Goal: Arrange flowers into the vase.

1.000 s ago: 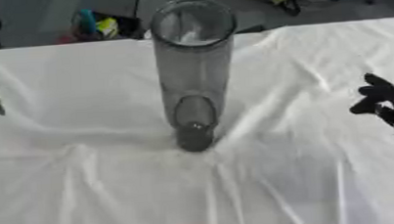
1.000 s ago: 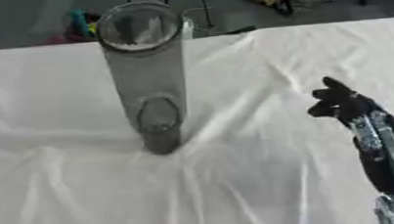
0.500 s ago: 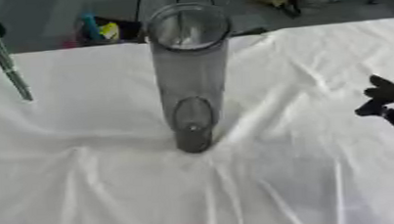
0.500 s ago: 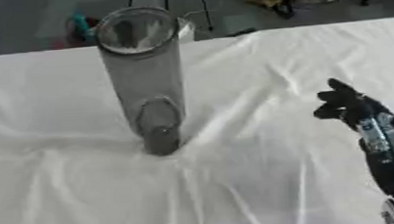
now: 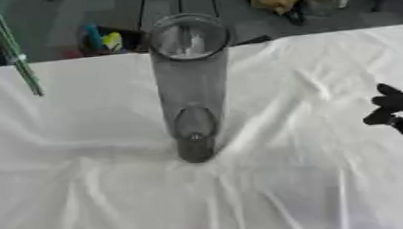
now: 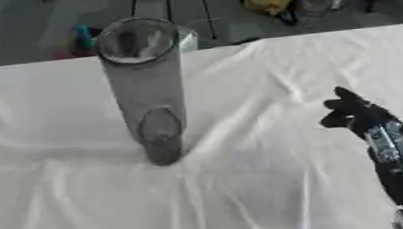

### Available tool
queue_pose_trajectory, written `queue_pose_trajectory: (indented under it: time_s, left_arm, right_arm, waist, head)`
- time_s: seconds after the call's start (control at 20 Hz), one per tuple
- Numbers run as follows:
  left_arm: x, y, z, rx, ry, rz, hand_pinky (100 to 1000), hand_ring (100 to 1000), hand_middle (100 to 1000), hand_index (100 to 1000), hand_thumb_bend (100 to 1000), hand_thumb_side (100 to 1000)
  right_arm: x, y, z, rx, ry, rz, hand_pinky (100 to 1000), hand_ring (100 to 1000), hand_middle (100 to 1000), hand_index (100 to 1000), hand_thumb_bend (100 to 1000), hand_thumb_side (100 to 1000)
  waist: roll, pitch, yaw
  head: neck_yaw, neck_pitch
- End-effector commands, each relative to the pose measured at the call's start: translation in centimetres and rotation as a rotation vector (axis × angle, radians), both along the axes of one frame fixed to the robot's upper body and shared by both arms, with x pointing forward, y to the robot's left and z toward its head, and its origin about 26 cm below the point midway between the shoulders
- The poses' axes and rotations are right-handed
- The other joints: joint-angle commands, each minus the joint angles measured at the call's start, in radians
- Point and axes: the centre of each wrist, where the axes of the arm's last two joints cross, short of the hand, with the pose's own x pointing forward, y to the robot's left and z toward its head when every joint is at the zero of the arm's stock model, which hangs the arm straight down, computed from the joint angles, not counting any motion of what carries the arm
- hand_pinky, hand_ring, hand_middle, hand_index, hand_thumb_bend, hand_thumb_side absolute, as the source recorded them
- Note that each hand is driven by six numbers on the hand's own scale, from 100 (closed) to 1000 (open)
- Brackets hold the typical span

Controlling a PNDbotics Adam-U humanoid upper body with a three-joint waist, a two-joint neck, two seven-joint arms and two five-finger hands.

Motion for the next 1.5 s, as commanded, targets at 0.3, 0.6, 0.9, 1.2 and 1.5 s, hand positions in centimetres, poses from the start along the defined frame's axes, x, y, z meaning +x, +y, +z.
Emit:
queue_pose_trajectory:
  time_s: [0.3,0.6,0.9,1.2,1.5]
  left_arm:
    - [-0.8,-0.8,2.3,-0.068,-0.031,-0.073,100,100,100,114,219,763]
    - [-1.9,-1.9,3.1,-0.110,-0.056,-0.177,100,100,100,116,229,736]
    - [-3.0,-2.7,3.7,-0.131,-0.115,-0.263,100,100,100,117,231,715]
    - [-3.9,-3.4,4.1,-0.153,-0.185,-0.346,100,100,100,118,228,713]
    - [-4.1,-3.9,4.1,-0.157,-0.226,-0.406,100,100,100,119,226,713]
  right_arm:
    - [-0.2,0.1,0.7,-0.033,-0.008,0.034,707,1000,552,773,100,990]
    - [-0.2,0.3,0.7,-0.041,-0.002,0.051,707,1000,552,773,100,991]
    - [-0.2,0.4,0.7,-0.049,0.001,0.061,707,1000,552,774,100,993]
    - [-0.1,0.6,0.7,-0.057,0.002,0.074,708,1000,552,774,100,995]
    - [-0.1,0.6,0.7,-0.063,0.003,0.079,708,1000,552,774,100,996]
  waist:
    - [0.027,-0.050,-0.016]
    - [0.032,-0.050,-0.033]
    - [0.036,-0.046,-0.042]
    - [0.040,-0.041,-0.052]
    - [0.041,-0.033,-0.060]
  head:
    - [0.012,0.010]
    - [0.028,0.011]
    - [0.043,0.006]
    - [0.048,-0.007]
    - [0.052,-0.018]
